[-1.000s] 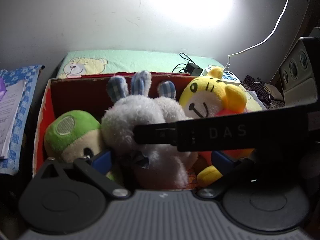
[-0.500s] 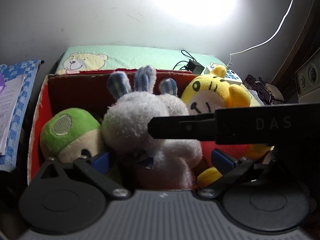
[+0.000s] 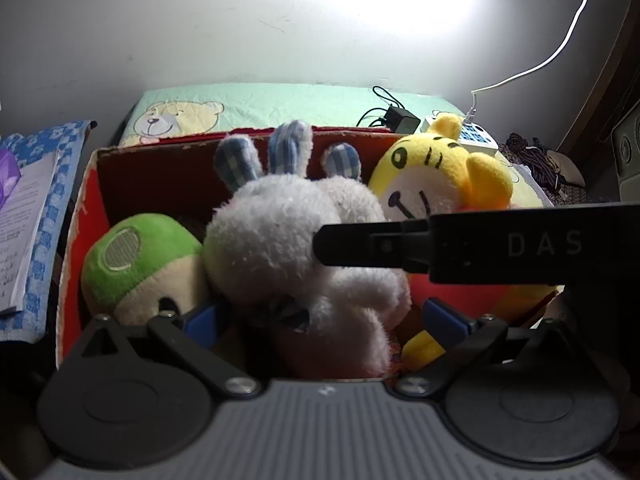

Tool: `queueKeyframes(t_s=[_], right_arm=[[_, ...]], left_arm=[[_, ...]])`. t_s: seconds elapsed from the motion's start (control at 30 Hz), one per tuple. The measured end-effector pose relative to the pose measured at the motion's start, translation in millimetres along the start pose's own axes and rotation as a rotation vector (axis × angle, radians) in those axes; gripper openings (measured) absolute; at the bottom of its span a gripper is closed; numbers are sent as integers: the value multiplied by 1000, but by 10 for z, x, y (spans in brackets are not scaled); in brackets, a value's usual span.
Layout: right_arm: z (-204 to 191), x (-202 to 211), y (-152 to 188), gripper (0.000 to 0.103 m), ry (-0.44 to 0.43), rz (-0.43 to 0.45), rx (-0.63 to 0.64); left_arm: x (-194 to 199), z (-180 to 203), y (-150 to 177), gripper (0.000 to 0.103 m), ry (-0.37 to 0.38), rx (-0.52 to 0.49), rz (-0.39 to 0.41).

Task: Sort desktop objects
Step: 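Open the right gripper and withdraw it from the box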

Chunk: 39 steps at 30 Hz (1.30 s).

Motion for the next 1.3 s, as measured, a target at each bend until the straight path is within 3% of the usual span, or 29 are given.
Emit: queueKeyframes(t_s=[1.3], right_arm=[[10, 358, 163, 38, 114, 122, 73]], left_arm=[[93, 89, 78, 102, -109, 23, -84]])
Point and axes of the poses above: each gripper's, at about its wrist camera, not at the fingertips, and x roughly against the way its jaws point, z to its right, y to its underside, the point moved 6 cm from there along -x, roughly the way its jaws point, and after that the axes turned 3 degrees about -x, right-handed, at the moved point
